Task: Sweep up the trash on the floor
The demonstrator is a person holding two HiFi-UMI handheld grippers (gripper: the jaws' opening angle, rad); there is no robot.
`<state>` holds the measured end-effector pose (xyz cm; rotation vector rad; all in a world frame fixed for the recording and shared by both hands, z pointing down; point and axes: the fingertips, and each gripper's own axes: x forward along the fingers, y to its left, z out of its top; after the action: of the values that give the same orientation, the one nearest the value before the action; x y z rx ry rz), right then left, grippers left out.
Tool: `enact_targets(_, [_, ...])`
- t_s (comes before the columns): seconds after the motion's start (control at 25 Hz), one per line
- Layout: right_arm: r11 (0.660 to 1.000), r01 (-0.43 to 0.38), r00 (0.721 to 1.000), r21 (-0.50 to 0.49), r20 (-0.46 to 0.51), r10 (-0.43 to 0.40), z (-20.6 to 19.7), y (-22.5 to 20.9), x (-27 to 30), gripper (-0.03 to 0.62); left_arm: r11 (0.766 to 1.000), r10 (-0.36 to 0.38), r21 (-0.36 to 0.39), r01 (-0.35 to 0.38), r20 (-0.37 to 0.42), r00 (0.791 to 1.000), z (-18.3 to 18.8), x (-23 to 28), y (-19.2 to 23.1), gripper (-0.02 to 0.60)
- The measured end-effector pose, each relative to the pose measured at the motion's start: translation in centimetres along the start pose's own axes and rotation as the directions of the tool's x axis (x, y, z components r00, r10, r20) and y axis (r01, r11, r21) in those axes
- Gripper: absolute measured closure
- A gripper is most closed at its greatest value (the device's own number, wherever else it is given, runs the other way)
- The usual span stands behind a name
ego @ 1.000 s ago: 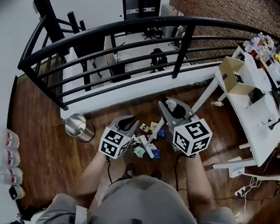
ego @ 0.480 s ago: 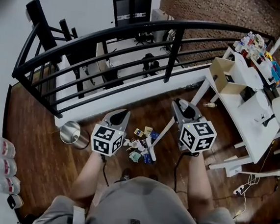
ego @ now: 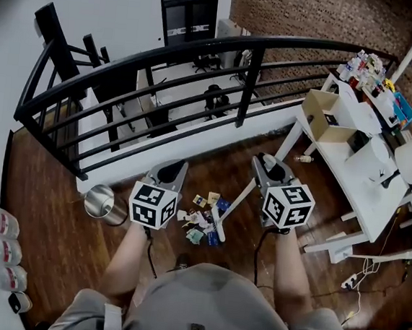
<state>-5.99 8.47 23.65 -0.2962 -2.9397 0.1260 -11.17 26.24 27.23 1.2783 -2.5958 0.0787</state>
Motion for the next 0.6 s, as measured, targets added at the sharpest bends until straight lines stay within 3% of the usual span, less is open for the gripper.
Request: enact_targets(0.6, [1.0, 0.011, 1.0, -0.01, -0.003, -0.011, 0.0, -0.34, -0.23, 0.539, 1.0, -0.012, 0.027, 0.013, -0.023, 1.0, -0.34, 1.05, -0.33, 0.574])
